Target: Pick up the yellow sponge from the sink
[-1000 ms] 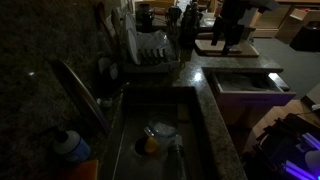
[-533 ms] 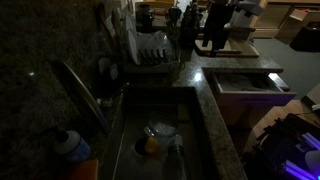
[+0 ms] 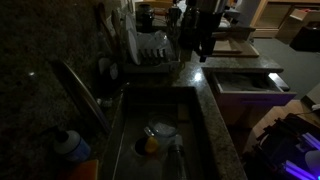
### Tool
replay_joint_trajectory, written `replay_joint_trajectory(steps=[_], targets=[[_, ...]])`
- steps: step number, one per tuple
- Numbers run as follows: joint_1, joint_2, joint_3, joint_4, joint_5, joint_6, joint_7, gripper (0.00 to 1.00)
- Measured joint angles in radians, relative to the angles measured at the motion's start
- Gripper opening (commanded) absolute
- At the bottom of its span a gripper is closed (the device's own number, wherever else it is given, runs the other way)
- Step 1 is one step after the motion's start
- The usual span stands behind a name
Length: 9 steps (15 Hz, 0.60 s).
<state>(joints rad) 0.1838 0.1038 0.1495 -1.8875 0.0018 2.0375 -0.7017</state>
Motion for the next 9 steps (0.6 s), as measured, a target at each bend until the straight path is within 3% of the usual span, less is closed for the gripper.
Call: replay_joint_trajectory(steps=[9], targets=[[0.002,0.040,0.013,0.062,-0.045,0.009,0.029,1.00]])
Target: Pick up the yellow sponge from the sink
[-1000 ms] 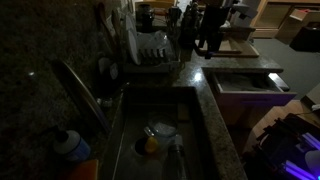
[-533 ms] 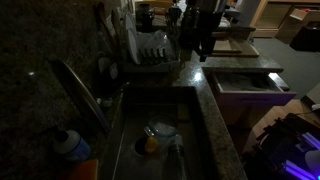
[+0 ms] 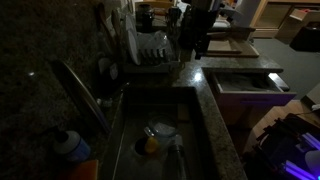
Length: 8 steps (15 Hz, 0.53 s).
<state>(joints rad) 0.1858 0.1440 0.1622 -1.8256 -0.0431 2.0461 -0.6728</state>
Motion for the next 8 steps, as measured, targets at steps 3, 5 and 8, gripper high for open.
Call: replay_joint_trajectory(steps=[3,5,8], targets=[[0.001,0.067,0.020,0.086,0.025,-0.023,0.023,1.00],[0.000,0.131,0.033,0.183,0.095,-0.098,0.032,1.00],[-0.001,0.223,0.056,0.362,0.214,-0.283,0.050,1.00]])
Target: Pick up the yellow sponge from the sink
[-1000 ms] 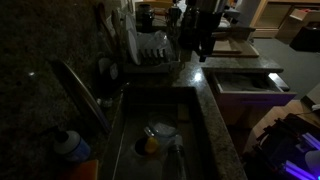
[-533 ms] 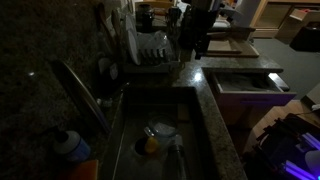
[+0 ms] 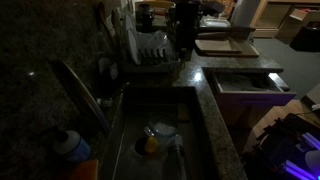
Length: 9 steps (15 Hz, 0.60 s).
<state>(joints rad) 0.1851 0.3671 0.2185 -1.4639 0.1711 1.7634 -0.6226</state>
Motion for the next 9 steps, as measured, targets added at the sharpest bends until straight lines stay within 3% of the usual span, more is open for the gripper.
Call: replay_joint_trajectory(steps=[2,3,9], targets=[[0.001,0.044,0.014,0.115,0.051,-0.147,0.055,1.00],[0.001,0.052,0.018,0.142,0.052,-0.166,0.066,1.00],[-0.001,0.073,0.023,0.142,0.081,-0.163,0.045,1.00]])
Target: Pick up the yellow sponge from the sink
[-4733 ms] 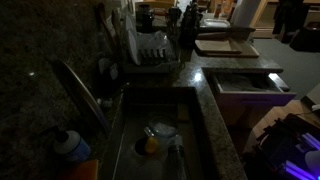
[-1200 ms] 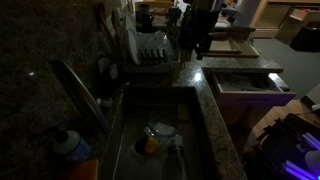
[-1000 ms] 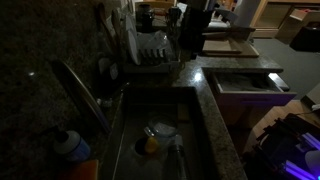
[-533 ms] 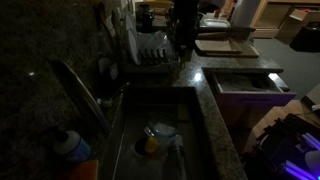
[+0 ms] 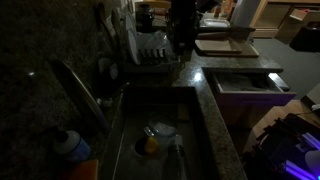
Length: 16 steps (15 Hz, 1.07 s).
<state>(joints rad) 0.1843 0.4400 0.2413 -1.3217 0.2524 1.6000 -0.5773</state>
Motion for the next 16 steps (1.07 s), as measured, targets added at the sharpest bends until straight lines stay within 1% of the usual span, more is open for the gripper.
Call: replay_joint_trajectory(steps=[3,5,6,11,16], targets=[[0.002,0.098,0.034,0.023,0.078,0.004,-0.077,1.00],[0.015,0.189,0.055,0.059,0.091,-0.001,-0.079,1.00],[0.027,0.229,0.056,0.079,0.088,-0.001,-0.060,1.00],[0.099,0.370,0.047,0.142,0.022,-0.002,0.197,1.00],[0.154,0.464,0.017,0.155,-0.042,-0.023,0.447,1.00]])
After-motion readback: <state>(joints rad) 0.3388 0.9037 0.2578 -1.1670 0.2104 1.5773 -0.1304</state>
